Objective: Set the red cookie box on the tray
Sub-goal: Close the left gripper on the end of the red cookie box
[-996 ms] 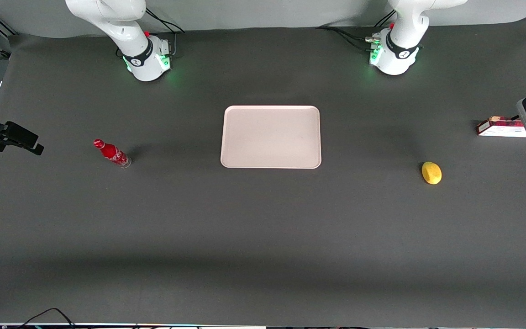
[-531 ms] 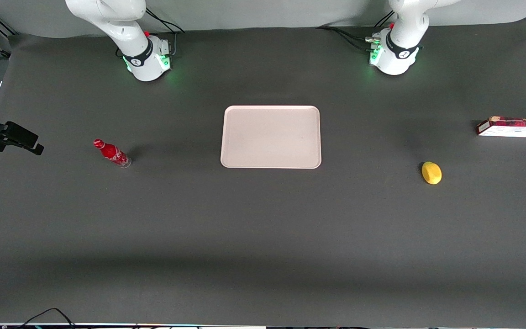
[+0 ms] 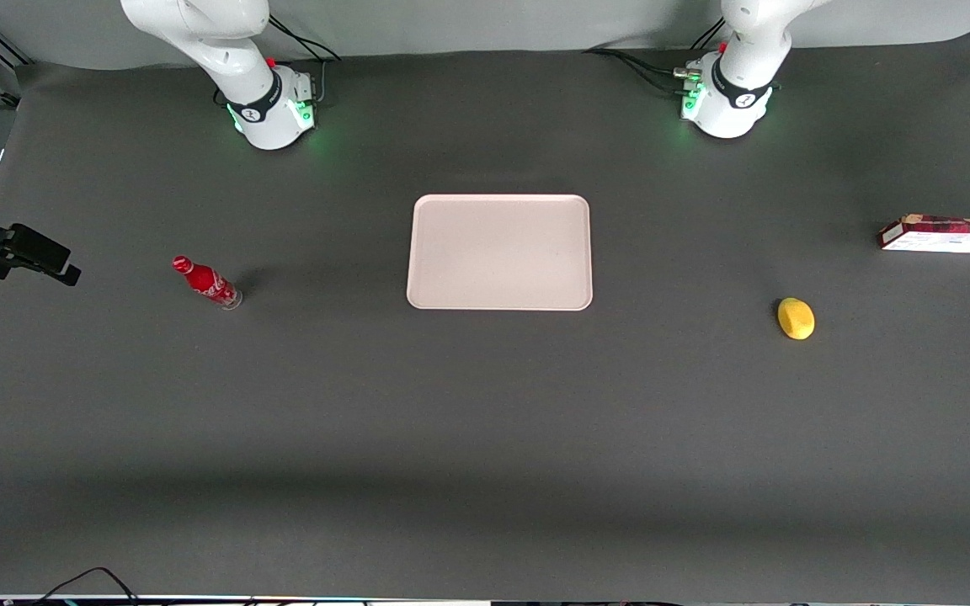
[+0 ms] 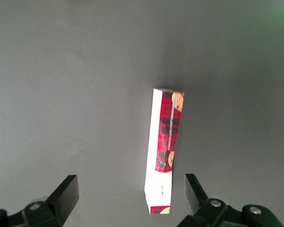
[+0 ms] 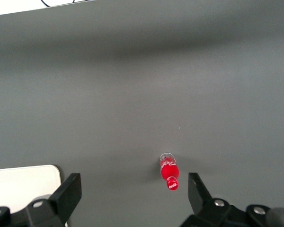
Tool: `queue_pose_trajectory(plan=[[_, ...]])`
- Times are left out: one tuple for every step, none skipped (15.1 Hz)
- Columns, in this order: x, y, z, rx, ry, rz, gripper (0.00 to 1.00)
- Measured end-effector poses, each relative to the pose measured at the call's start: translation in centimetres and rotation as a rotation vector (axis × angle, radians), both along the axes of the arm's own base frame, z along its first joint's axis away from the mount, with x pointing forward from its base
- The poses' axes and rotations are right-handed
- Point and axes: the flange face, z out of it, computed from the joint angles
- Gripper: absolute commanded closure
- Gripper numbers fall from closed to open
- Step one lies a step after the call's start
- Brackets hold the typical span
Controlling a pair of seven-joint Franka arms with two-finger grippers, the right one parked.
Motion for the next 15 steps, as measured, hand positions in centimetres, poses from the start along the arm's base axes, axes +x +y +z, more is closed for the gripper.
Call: queue_pose_trajectory(plan=[[-0.7,1.3,-1.0,0.004,-0.005,0.013,0.0],[-1.4,2.5,-2.1,0.006,-0.007,0.023,0.0],[-2.0,3.8,-3.3,0.012,-0.013,0.026,0.0],[-2.3,4.9,-4.5,0.018,-0.018,0.024,0.0],[-2.7,5.8,-5.7,0.018,-0.017,0.019,0.0],[-3.1,6.5,-7.0,0.009,-0.012,0.019,0.0],[-3.4,7.0,-8.4,-0.01,-0.008,0.017,0.0],[-3.7,7.3,-9.7,-0.031,0.0,0.007,0.0],[-3.8,7.5,-11.0,-0.05,0.005,-0.007,0.0],[-3.9,7.7,-12.0,-0.063,0.009,-0.023,0.0],[-4.1,7.9,-12.8,-0.071,0.012,-0.039,0.0],[-4.3,8.1,-13.4,-0.076,0.012,-0.05,0.0],[-4.5,8.4,-13.8,-0.077,0.01,-0.058,0.0],[-4.7,8.6,-14.1,-0.073,0.006,-0.06,0.0],[-5.0,8.8,-14.3,-0.067,0.0,-0.058,0.0]])
